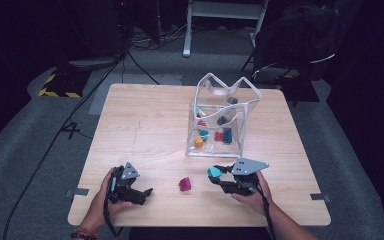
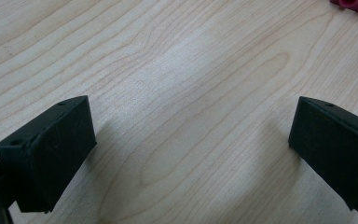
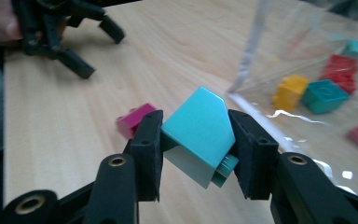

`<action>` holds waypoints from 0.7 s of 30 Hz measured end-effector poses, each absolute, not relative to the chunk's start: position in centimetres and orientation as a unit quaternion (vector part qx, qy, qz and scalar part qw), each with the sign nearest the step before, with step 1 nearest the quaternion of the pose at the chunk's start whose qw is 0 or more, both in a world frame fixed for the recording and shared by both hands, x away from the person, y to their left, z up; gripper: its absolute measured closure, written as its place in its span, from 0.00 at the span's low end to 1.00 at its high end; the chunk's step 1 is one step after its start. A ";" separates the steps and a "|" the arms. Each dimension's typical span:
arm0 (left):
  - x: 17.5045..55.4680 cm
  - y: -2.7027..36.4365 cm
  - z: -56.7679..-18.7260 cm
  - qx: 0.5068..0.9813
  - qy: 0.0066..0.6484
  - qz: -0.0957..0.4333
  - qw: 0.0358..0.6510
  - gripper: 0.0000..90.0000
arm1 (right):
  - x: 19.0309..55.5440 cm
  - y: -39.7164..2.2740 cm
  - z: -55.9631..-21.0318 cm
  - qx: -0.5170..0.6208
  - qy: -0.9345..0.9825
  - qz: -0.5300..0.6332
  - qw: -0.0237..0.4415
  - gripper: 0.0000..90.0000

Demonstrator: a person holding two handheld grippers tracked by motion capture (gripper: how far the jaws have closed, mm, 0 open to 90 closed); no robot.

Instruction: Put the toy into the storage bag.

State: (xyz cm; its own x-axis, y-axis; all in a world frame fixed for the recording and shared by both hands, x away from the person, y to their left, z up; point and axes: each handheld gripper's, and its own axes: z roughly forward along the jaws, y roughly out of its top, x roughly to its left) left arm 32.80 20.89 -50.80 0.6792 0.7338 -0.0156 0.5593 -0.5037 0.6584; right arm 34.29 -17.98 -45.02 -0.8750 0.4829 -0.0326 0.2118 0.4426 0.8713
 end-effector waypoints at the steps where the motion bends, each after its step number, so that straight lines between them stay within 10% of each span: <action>1: 32.8 20.9 -50.8 0.857 0.378 0.134 0.325 0.01 | 34.5 -18.3 -44.8 0.211 0.835 0.487 0.141 0.64; 21: 32.8 20.9 -50.8 0.856 0.378 0.134 0.325 0.01 | 36.7 -21.3 -40.6 0.255 0.795 0.515 0.194 0.64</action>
